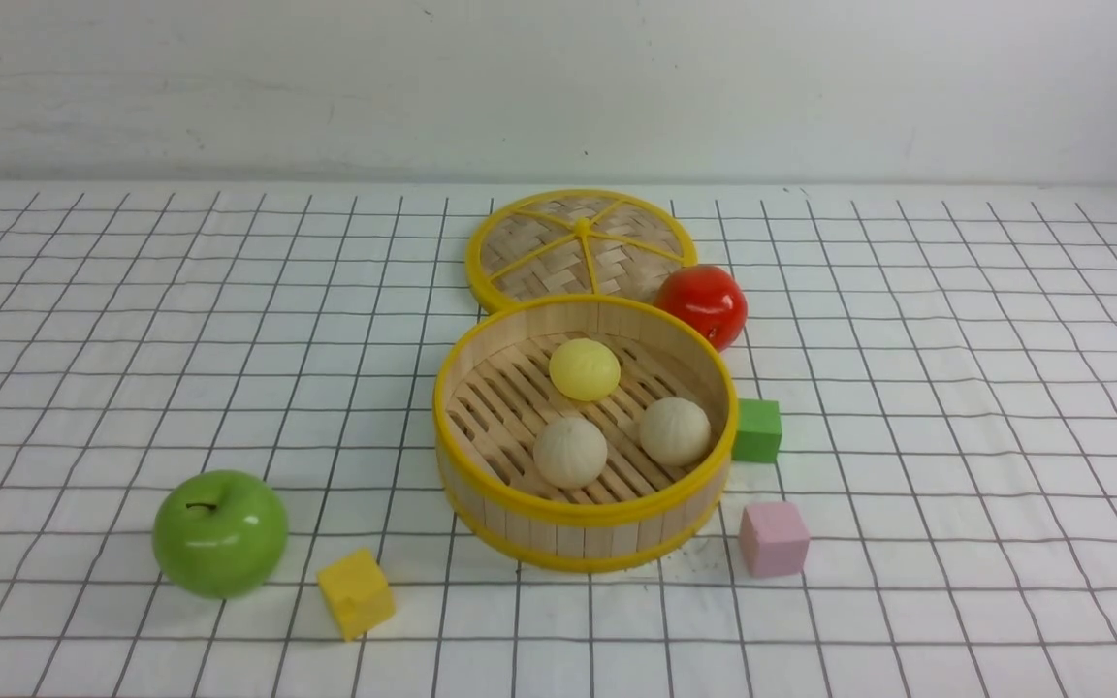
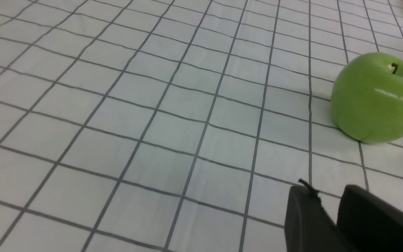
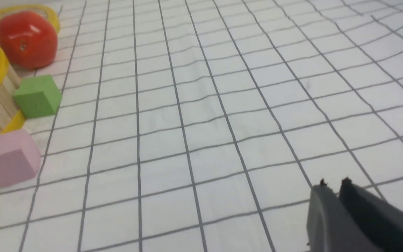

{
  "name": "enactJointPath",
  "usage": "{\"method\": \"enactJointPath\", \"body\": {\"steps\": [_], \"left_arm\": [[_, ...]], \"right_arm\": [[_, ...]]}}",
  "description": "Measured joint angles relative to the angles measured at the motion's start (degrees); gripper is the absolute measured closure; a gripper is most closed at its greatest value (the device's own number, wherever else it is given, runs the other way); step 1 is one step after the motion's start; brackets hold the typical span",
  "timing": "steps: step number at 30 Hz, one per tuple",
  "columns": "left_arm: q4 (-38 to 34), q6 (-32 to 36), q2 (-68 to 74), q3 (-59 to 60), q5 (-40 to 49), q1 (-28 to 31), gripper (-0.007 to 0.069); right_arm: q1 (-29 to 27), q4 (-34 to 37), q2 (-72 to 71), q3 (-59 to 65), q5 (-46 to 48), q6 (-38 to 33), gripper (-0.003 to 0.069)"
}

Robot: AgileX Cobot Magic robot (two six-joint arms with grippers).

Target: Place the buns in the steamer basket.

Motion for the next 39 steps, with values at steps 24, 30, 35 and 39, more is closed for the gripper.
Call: {"method": "enactJointPath", "body": {"steps": [24,30,35,39], "left_arm": [[0.0,0.0,0.0,0.0,0.0,0.0,0.0477],[0.0,0.0,0.0,0.0,0.0,0.0,0.0470],[0.0,0.0,0.0,0.0,0.0,0.0,0.0464],[0.0,0.0,0.0,0.0,0.0,0.0,0.0461]], "right_arm": [[0.0,-0.1,-0.3,-0.1,1.4,0.0,0.0566],[0.0,-0.1,-0.3,-0.2,1.6,-2.5,0.0559],[0.0,0.2,-0.3,-0.3,2.0,-9.8,0.0553],[0.0,0.4,-0.3,-0.3,2.1,-11.2,0.0553]]}}
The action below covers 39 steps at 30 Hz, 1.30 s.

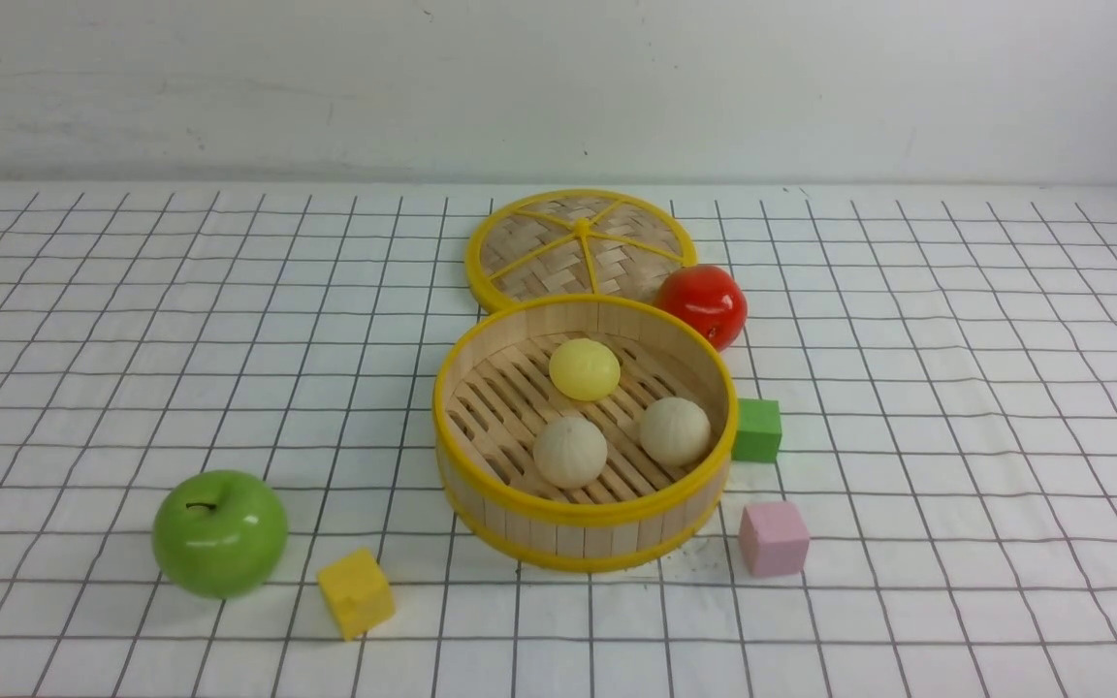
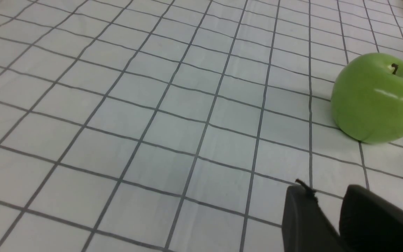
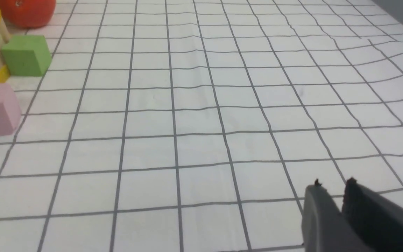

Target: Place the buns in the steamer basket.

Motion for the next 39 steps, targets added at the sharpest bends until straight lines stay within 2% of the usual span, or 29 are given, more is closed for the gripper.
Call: {"method": "enactJointPath", "body": {"steps": [39], "left_arm": [[0.0,0.0,0.0,0.0,0.0,0.0,0.0453]], "right_arm": [[0.0,0.2,0.0,0.0,0.1,-0.2,0.0504]]}}
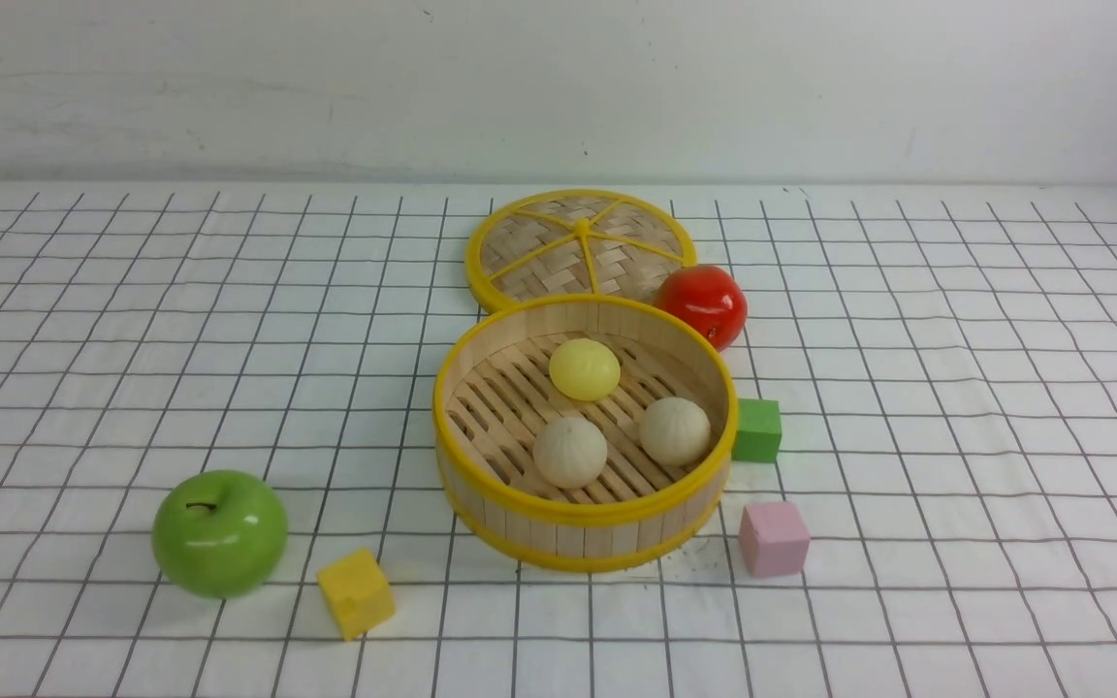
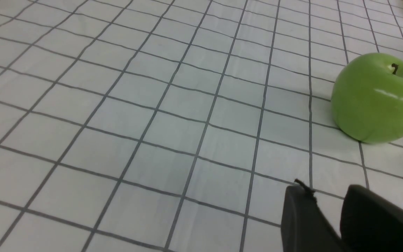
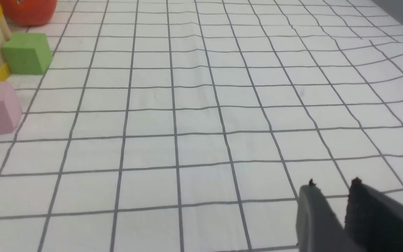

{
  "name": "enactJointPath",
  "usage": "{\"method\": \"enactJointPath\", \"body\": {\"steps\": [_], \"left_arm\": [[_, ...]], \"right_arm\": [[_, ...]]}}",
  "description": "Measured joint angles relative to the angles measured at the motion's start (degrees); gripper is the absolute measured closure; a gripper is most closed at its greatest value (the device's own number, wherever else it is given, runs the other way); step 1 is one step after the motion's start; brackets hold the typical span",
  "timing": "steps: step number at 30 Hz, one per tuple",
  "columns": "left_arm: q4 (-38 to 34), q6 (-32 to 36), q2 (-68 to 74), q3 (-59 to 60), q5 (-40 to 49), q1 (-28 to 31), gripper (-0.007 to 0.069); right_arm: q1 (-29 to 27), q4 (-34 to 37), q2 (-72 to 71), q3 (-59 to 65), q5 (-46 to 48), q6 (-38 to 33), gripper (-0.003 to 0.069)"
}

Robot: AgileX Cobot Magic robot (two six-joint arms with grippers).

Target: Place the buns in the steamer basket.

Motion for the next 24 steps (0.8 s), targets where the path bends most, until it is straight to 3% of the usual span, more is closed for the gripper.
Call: {"method": "enactJointPath", "body": {"steps": [24], "left_arm": [[0.0,0.0,0.0,0.0,0.0,0.0,0.0449]], "right_arm": [[0.0,0.0,0.0,0.0,0.0,0.0,0.0479]]}}
